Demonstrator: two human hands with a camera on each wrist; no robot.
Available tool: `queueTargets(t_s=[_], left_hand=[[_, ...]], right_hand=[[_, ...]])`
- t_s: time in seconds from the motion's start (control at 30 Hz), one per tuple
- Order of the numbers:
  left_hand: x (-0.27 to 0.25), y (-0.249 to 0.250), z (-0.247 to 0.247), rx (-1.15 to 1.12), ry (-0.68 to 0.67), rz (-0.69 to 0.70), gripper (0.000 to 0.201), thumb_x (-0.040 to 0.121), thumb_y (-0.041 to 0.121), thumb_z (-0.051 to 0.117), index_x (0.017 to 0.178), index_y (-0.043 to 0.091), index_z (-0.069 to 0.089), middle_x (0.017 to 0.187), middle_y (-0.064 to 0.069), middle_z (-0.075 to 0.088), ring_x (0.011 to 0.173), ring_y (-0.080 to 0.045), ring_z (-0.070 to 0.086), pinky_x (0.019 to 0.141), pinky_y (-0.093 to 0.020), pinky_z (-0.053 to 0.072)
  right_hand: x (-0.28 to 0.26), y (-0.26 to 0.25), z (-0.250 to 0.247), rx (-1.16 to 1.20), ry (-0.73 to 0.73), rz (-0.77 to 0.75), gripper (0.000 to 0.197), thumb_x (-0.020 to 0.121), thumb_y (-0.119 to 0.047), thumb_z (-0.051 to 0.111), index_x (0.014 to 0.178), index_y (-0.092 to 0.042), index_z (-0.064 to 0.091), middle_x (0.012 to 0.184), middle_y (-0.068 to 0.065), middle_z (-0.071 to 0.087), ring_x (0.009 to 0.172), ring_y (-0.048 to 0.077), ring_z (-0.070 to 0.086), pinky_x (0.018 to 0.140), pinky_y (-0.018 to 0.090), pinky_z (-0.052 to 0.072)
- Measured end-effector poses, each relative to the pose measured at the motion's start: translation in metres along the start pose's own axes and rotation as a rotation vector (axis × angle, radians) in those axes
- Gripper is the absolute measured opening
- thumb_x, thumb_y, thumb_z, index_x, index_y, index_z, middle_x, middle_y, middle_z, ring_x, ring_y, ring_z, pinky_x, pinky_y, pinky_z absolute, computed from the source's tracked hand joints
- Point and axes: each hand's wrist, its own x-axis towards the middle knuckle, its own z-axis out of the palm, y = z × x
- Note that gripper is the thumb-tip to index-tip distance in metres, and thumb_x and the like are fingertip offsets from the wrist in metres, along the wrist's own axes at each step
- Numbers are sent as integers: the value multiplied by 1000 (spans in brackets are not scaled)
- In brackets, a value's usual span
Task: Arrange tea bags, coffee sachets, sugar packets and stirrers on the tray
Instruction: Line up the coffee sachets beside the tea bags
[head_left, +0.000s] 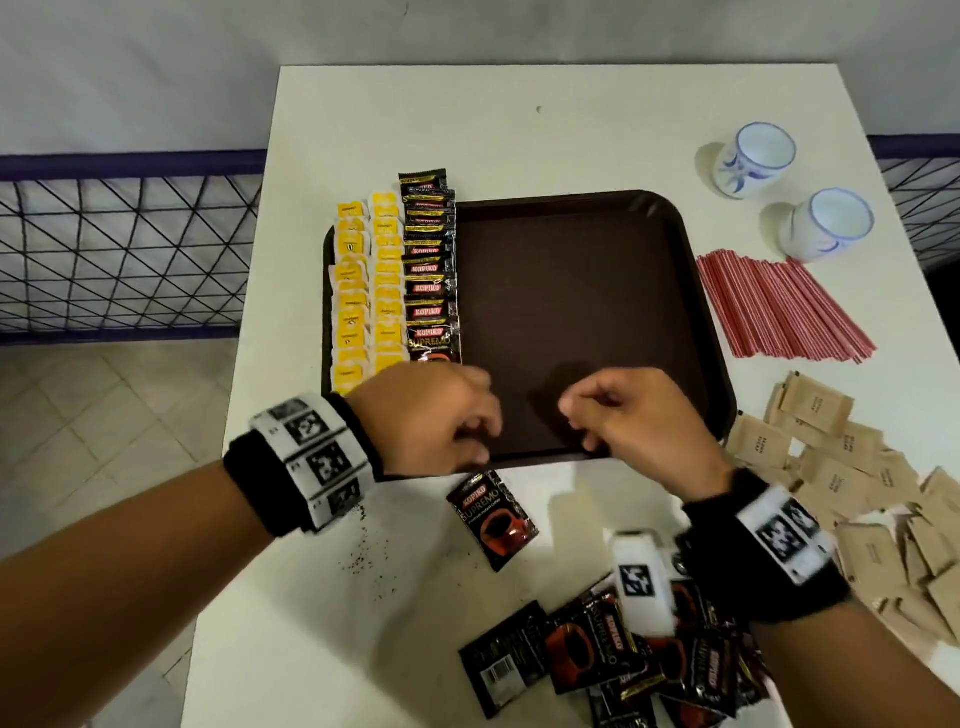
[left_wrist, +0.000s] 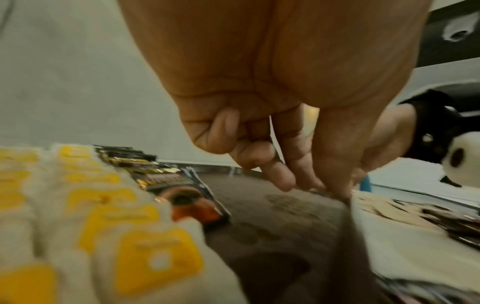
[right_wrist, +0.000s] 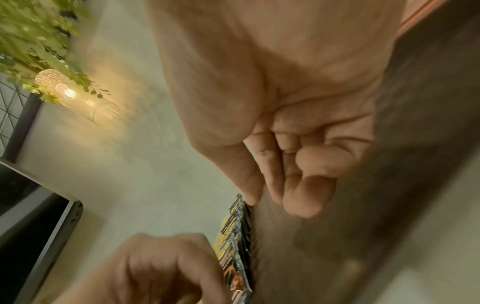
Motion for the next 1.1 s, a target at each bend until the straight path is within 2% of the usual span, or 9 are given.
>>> queueTargets(t_s=[0.13, 0.2, 0.33, 0.43, 0.53, 0.63, 0.9, 1.0, 1.1], left_hand=[[-7, 21, 32, 195, -91, 148, 46, 76, 47, 65, 120, 39, 56, 110, 12, 45, 99, -11, 44, 78, -33, 45], [-9, 26, 41, 281, -71, 190, 43, 73, 47, 64, 115, 40, 57, 108, 10, 41, 97, -14, 42, 76, -31, 39], [-8, 29, 49, 350, -59, 213, 43, 69, 47, 72, 109, 40, 58, 105, 10, 36, 95, -13, 37, 73, -29, 33], [-7, 34, 49, 364, -47, 195, 42, 67, 47, 74, 104, 37, 56, 112, 9, 35, 100, -14, 36, 77, -30, 37], [-7, 36, 48, 341, -38, 204, 39, 70, 42, 74, 100, 35, 50, 116, 10, 36, 102, -13, 36, 77, -29, 31], [-8, 37, 47, 281, -44, 241, 34, 75, 40, 71, 100, 34, 49, 114, 13, 44, 103, -11, 37, 78, -28, 22], [-15, 26, 44, -129, -1, 230, 18, 84, 42, 69, 101, 36, 69, 95, 20, 66, 100, 4, 47, 85, -24, 33], [-18, 22, 27, -263, 62, 251, 15, 86, 37, 71, 101, 35, 73, 90, 16, 65, 92, -1, 54, 81, -27, 47], [-16, 8, 4, -364, 102, 161, 23, 87, 22, 72, 104, 37, 74, 91, 11, 59, 87, -6, 60, 76, -18, 46]], right_hand=[[-61, 34, -30, -9, 62, 81, 1, 87, -25, 75, 87, -24, 74, 70, -2, 72, 58, 6, 67, 52, 15, 44], [-86, 51, -44, -86, 86, 119, 10, 81, -30, 79, 89, -29, 73, 74, -6, 72, 65, 1, 66, 62, 17, 47], [-113, 70, -43, -198, -73, 131, 32, 72, -41, 85, 99, -38, 69, 84, -11, 70, 78, 0, 64, 72, 18, 49], [-120, 75, -23, -368, -195, 37, 46, 71, -47, 84, 112, -41, 64, 98, -18, 58, 85, -4, 59, 71, 12, 46], [-121, 80, -2, -525, -278, -95, 58, 74, -51, 79, 127, -42, 55, 111, -23, 42, 103, -4, 48, 84, 9, 41], [-121, 87, 12, -559, -294, -150, 55, 77, -49, 76, 128, -39, 55, 116, -19, 37, 114, 0, 37, 96, 19, 43], [-112, 87, 17, -524, -237, -210, 30, 86, -41, 70, 113, -35, 61, 112, -19, 42, 108, -1, 40, 88, 9, 35], [-108, 83, 14, -475, -214, -215, 21, 86, -35, 71, 104, -34, 59, 104, -20, 47, 96, -3, 48, 82, 13, 40], [-104, 77, 10, -416, -198, -199, 22, 88, -28, 70, 93, -39, 52, 92, -21, 53, 83, -5, 52, 70, 9, 37]])
